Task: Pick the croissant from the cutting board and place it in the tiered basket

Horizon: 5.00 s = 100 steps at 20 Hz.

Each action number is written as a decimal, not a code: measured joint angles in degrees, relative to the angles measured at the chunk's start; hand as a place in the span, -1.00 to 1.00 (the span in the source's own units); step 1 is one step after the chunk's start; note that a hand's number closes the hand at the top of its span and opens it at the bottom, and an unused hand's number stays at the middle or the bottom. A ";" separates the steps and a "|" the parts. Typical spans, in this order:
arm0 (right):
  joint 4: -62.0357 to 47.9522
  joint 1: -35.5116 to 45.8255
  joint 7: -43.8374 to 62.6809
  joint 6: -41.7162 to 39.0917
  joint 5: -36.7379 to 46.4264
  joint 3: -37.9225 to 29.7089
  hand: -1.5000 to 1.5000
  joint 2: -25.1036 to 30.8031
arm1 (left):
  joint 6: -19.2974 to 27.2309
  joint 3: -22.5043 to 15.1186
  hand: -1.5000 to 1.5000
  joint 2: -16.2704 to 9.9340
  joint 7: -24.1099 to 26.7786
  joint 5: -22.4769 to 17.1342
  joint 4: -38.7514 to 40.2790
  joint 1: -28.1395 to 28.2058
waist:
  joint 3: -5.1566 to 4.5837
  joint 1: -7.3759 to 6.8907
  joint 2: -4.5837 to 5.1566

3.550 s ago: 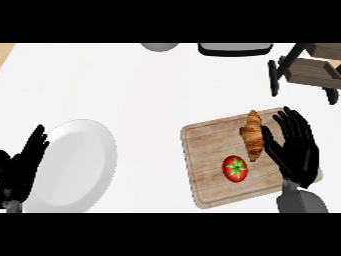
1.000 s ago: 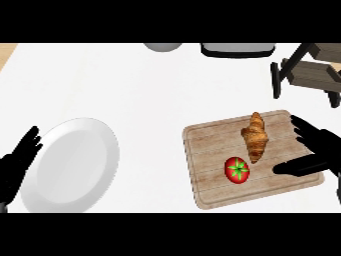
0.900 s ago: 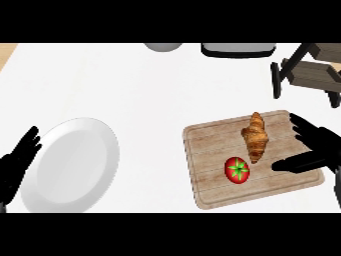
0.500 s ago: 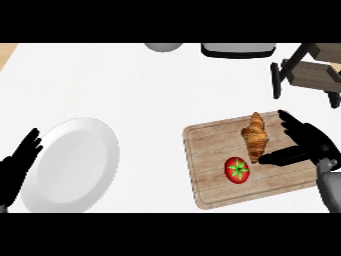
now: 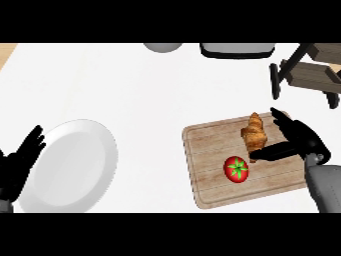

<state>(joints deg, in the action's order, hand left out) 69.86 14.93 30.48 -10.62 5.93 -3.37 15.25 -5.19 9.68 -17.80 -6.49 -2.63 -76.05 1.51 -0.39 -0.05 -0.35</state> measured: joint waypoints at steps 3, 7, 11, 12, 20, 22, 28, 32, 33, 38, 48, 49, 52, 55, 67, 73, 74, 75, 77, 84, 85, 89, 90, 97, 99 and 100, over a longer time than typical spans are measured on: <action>-2.35 1.96 -0.10 0.32 0.72 -0.17 -1.00 -0.90 | -0.45 0.34 0.00 0.09 -1.36 0.04 -0.76 -0.51 | -0.10 0.02 -0.08; -4.96 3.65 -1.28 0.11 1.53 -0.11 -1.00 -1.70 | -0.48 0.48 0.00 0.89 -0.24 0.93 -0.26 0.26 | -0.15 0.02 -0.11; -7.41 4.11 -4.28 0.72 2.80 0.37 1.00 -2.90 | -1.42 1.15 0.00 0.43 0.14 0.89 -0.07 0.25 | -0.38 0.05 -0.27; -7.09 3.65 -5.76 0.95 3.65 0.80 1.00 -2.71 | -1.47 1.18 0.00 0.44 0.20 0.99 -0.54 0.75 | -0.43 0.09 -0.31; -7.31 4.28 -11.96 7.26 6.85 0.30 1.00 -4.93 | -2.38 2.73 0.00 -0.03 -1.77 0.49 -1.44 -0.02 | -0.14 0.11 -0.07; -6.98 3.73 -13.03 9.29 7.55 -0.11 1.00 -5.35 | -2.53 2.69 0.00 0.39 -1.79 0.64 -2.51 1.02 | -0.11 0.02 -0.08; 2.48 6.59 -2.73 11.54 15.92 7.11 1.00 -5.42 | -1.92 2.07 0.00 1.18 -2.10 1.88 -2.55 0.91 | 0.00 -0.17 -0.25; 6.82 15.64 7.49 7.86 25.62 16.40 1.00 -4.74 | -1.90 1.42 0.00 1.26 -2.95 2.27 -2.66 -0.02 | -0.25 -1.07 -0.93; 8.04 18.23 10.75 6.67 27.58 18.17 1.00 -5.03 | -1.87 1.35 0.00 1.30 -3.00 2.37 -2.62 0.11 | -0.25 -1.12 -1.05; 15.88 30.32 27.07 0.39 35.34 23.27 1.00 -7.19 | -1.80 1.82 0.00 1.26 -2.81 2.28 -2.02 0.77 | -0.07 0.01 -1.29; 24.41 49.05 34.47 -5.72 43.47 18.05 1.00 -5.79 | -1.85 2.83 0.00 1.19 -2.56 1.60 -2.23 0.67 | 0.24 0.64 -0.58; 24.29 50.43 34.30 -6.34 43.41 16.53 1.00 -5.47 | -1.89 2.90 0.00 1.18 -2.28 1.61 -2.18 0.86 | 0.25 0.56 -0.50; 22.25 54.74 33.05 -7.86 43.27 11.80 1.00 -3.97 | -1.70 2.37 0.00 1.64 -2.44 1.97 -3.06 0.96 | 0.29 0.24 -0.26; 20.45 56.88 31.47 -8.75 43.70 7.87 1.00 -1.95 | -1.92 2.43 0.00 1.82 -2.59 1.72 -3.25 0.96 | 0.32 0.10 -0.06; -3.01 61.88 15.31 -1.58 46.85 -2.18 1.00 9.00 | -2.96 2.56 0.00 1.38 -2.28 2.04 -1.89 -0.75 | 0.35 -0.95 0.65; -12.83 63.00 6.20 7.67 42.69 -9.86 1.00 10.97 | -3.44 2.66 0.00 1.34 -2.19 1.86 -2.74 -0.33 | 0.39 -1.61 0.86; -15.23 63.78 4.19 8.71 42.07 -11.02 1.00 11.86 | -3.18 2.42 0.00 1.61 -2.22 2.12 -2.61 -0.71 | 0.39 -1.78 0.99; -17.77 64.77 2.41 9.40 41.61 -11.96 1.00 12.82 | -2.95 2.17 0.00 1.92 -2.24 2.34 -2.66 -0.76 | 0.39 -1.92 1.05; -22.58 66.00 -1.00 11.14 41.02 -13.41 1.00 14.16 | -2.62 1.97 0.00 2.19 -2.23 2.71 -2.85 -0.73 | 0.38 -2.08 1.09; -34.45 68.11 -9.79 13.37 46.18 -10.37 1.00 19.14 | -3.30 2.24 0.00 1.62 -2.51 2.55 -2.94 -1.16 | 0.24 -2.41 1.43; -35.20 67.91 -11.03 12.35 48.37 -8.28 1.00 20.56 | -3.28 2.17 0.00 1.75 -2.55 2.51 -3.10 -1.15 | 0.22 -2.43 1.49; -39.00 69.13 -16.38 10.38 54.66 -2.78 1.00 25.36 | -3.58 2.35 0.00 1.35 -2.83 2.39 -2.67 -2.08 | 0.27 -2.88 1.75; -40.08 69.74 -17.64 9.89 56.02 -1.59 1.00 26.27 | -3.58 2.23 0.00 1.37 -2.86 2.47 -2.69 -2.32 | 0.27 -3.07 1.80; -47.55 74.00 -27.98 8.36 61.13 2.05 1.00 31.79 | -3.76 2.05 0.00 1.51 -3.99 2.21 -3.72 -2.69 | 0.34 -3.75 1.81; -49.36 75.06 -30.04 8.18 62.38 2.88 1.00 32.44 | -3.71 2.17 0.00 1.53 -4.05 2.19 -3.54 -2.82 | 0.34 -3.75 1.80; -50.25 75.48 -31.11 8.01 62.96 3.27 1.00 32.77 | -3.61 2.10 0.00 1.58 -4.01 2.36 -3.07 -3.23 | 0.34 -3.67 1.82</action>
<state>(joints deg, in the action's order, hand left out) 19.61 90.41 -0.63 -2.60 68.89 -0.10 48.01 -8.81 11.77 -16.21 -10.50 -0.27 -79.13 -1.71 -0.05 -3.72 1.48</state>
